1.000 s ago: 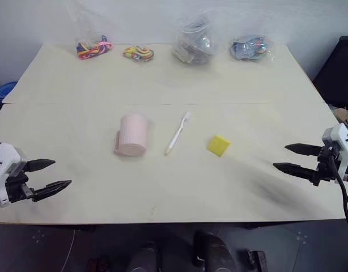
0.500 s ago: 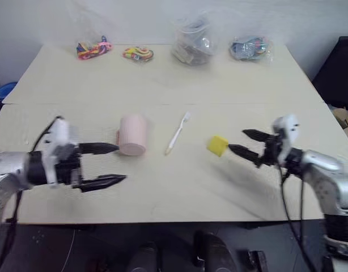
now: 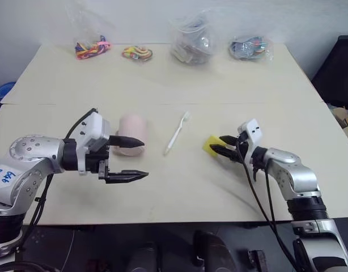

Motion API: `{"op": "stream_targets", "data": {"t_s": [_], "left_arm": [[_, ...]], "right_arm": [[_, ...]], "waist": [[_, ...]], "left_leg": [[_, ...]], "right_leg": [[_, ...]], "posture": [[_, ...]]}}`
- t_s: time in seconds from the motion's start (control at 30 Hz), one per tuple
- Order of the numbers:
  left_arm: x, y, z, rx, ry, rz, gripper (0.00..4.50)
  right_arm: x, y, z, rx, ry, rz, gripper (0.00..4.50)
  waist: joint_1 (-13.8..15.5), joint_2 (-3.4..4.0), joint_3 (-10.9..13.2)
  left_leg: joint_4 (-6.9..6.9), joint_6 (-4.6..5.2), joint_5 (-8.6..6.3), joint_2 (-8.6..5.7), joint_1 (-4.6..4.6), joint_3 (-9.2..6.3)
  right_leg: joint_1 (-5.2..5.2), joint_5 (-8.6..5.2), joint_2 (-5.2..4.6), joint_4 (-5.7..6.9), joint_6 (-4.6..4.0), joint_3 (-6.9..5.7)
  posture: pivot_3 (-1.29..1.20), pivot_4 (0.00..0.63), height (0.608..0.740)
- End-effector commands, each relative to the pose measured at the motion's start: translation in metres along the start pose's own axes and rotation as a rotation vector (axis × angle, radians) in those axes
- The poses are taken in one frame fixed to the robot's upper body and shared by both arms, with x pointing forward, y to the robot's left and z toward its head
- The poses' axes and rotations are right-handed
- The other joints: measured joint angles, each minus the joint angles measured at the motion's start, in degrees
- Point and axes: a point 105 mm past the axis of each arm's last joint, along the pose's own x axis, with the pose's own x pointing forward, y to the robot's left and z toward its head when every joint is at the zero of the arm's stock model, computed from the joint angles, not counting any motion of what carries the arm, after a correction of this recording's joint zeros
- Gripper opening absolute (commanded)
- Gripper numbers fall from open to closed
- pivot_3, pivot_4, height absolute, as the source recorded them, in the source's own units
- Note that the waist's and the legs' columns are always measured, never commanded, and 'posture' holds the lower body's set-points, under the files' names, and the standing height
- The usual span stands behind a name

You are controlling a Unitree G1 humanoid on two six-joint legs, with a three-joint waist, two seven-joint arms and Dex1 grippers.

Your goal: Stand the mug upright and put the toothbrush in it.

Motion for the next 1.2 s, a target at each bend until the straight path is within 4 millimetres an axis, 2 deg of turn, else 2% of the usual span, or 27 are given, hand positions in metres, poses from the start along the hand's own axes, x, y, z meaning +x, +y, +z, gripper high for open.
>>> {"op": "stream_targets", "data": {"t_s": [0.03, 0.1, 0.13, 0.2, 0.3, 0.4, 0.47, 0.53, 0.67, 0.73, 0.87, 0.93, 1.0, 1.03, 1.13, 1.2], "left_arm": [[0.001, -0.001, 0.007, 0.042, -0.017, -0.003, 4.50], [0.002, 0.000, 0.008, 0.042, -0.028, -0.001, 4.50], [0.002, 0.000, 0.009, 0.042, -0.033, -0.001, 4.50], [0.006, 0.001, 0.011, 0.045, -0.046, -0.005, 4.50], [0.018, -0.001, 0.016, 0.056, -0.081, -0.033, 4.50], [0.035, -0.007, 0.024, 0.063, -0.134, -0.097, 4.50], [0.046, -0.012, 0.027, 0.077, -0.149, -0.153, 4.50], [0.055, -0.015, 0.030, 0.093, -0.161, -0.204, 4.50], [0.067, -0.014, 0.036, 0.120, -0.179, -0.253, 4.50], [0.070, -0.011, 0.038, 0.134, -0.182, -0.258, 4.50], [0.070, -0.004, 0.041, 0.145, -0.188, -0.241, 4.50], [0.066, 0.000, 0.041, 0.144, -0.185, -0.207, 4.50], [0.057, 0.010, 0.040, 0.131, -0.194, -0.131, 4.50], [0.054, 0.014, 0.041, 0.124, -0.201, -0.098, 4.50], [0.029, 0.048, 0.047, 0.019, -0.264, 0.171, 4.50], [0.015, 0.064, 0.047, -0.058, -0.285, 0.297, 4.50]], "right_arm": [[-0.002, 0.008, 0.000, -0.021, -0.009, 0.033, 1.71], [-0.010, 0.000, 0.009, -0.016, -0.041, -0.016, 1.40], [-0.015, -0.006, 0.014, -0.009, -0.059, -0.049, 1.40], [-0.035, -0.024, 0.025, -0.014, -0.095, -0.140, 1.40], [-0.079, -0.057, 0.032, -0.036, -0.104, -0.325, 1.40], [-0.137, -0.088, 0.023, -0.059, -0.047, -0.535, 1.40], [-0.169, -0.098, 0.009, -0.044, 0.006, -0.637, 1.40], [-0.190, -0.101, -0.006, -0.034, 0.060, -0.704, 1.40], [-0.218, -0.111, -0.031, 0.029, 0.105, -0.867, 1.40], [-0.227, -0.115, -0.039, 0.069, 0.097, -0.935, 1.40], [-0.229, -0.112, -0.038, 0.125, 0.033, -0.950, 2.44], [-0.222, -0.108, -0.023, 0.090, -0.007, -0.899, 3.11], [-0.214, -0.104, 0.002, 0.041, -0.070, -0.833, 3.73], [-0.211, -0.102, 0.012, 0.023, -0.094, -0.807, 3.73], [-0.180, -0.081, 0.056, -0.059, -0.149, -0.595, 3.73], [-0.164, -0.065, 0.071, -0.085, -0.160, -0.483, 3.73]], "waist": [[0.0, 0.00, 0.0], [0.0, 0.00, 0.0], [0.1, 0.00, 0.0], [0.4, 0.01, 0.0], [1.1, 0.03, 0.0], [1.9, 0.02, 0.0], [1.9, 0.01, 0.0], [1.7, 0.00, 0.0], [1.0, 0.01, 0.0], [0.4, 0.01, 0.0], [0.2, 0.02, 0.0], [0.2, 0.03, 0.0], [0.2, 0.03, 0.0], [0.2, 0.04, 0.0], [0.2, 0.07, 0.0], [0.2, 0.07, 0.0]], "left_leg": [[0.00, 0.00, 0.00, 0.00, 0.00, 0.00], [0.00, 0.00, 0.00, 0.01, 0.00, -0.01], [0.00, 0.00, 0.00, 0.01, 0.00, -0.02], [0.01, 0.00, 0.00, 0.00, -0.01, -0.03], [0.06, 0.04, 0.02, -0.05, -0.09, -0.03], [0.06, 0.06, 0.02, -0.10, -0.10, -0.01], [0.06, 0.05, 0.02, -0.12, -0.09, 0.09], [0.05, 0.04, 0.02, -0.08, -0.07, 0.16], [-0.01, -0.10, 0.11, -0.01, 0.03, 0.47], [-0.08, -0.14, 0.13, 0.00, 0.05, 0.66], [-0.09, -0.20, 0.17, 0.07, 0.16, 0.58], [-0.09, -0.20, 0.17, 0.07, 0.15, 0.58], [-0.08, -0.20, 0.17, 0.07, 0.12, 0.55], [-0.08, -0.20, 0.17, 0.07, 0.12, 0.55], [-0.07, -0.20, 0.17, 0.10, 0.13, 0.32], [-0.05, -0.20, 0.17, 0.11, 0.13, 0.07]], "right_leg": [[0.00, 0.00, 0.00, 0.00, 0.00, 0.00], [0.00, 0.00, 0.00, 0.00, 0.00, 0.01], [0.00, 0.00, 0.00, 0.00, 0.00, 0.00], [0.00, 0.00, -0.03, 0.01, 0.00, 0.00], [0.04, 0.00, -0.16, 0.00, 0.01, -0.02], [0.11, 0.02, -0.16, -0.08, 0.03, -0.04], [0.20, 0.02, -0.10, -0.13, 0.04, -0.12], [0.21, 0.02, -0.04, -0.14, 0.04, -0.10], [0.19, 0.04, 0.05, -0.02, 0.08, 0.12], [0.22, 0.04, 0.07, 0.08, 0.08, 0.32], [0.12, 0.04, 0.19, 0.04, 0.08, 0.37], [0.06, 0.04, 0.19, 0.04, 0.08, 0.39], [0.04, 0.04, 0.20, 0.03, 0.08, 0.37], [0.04, 0.04, 0.19, 0.03, 0.08, 0.38], [0.01, 0.05, 0.19, 0.05, 0.09, 0.45], [0.00, 0.05, 0.20, 0.06, 0.09, 0.43]], "posture": [[0.00, 0.150, 0.740], [0.00, 0.150, 0.740], [0.00, 0.150, 0.740], [0.00, 0.150, 0.740], [0.00, 0.150, 0.740], [0.00, 0.150, 0.740], [0.00, 0.150, 0.740], [0.00, 0.150, 0.740], [0.00, 0.150, 0.740], [0.00, 0.150, 0.740], [0.00, 0.150, 0.740], [0.00, 0.150, 0.740], [0.00, 0.150, 0.740], [0.00, 0.150, 0.740], [0.00, 0.150, 0.740], [0.00, 0.150, 0.740]]}}
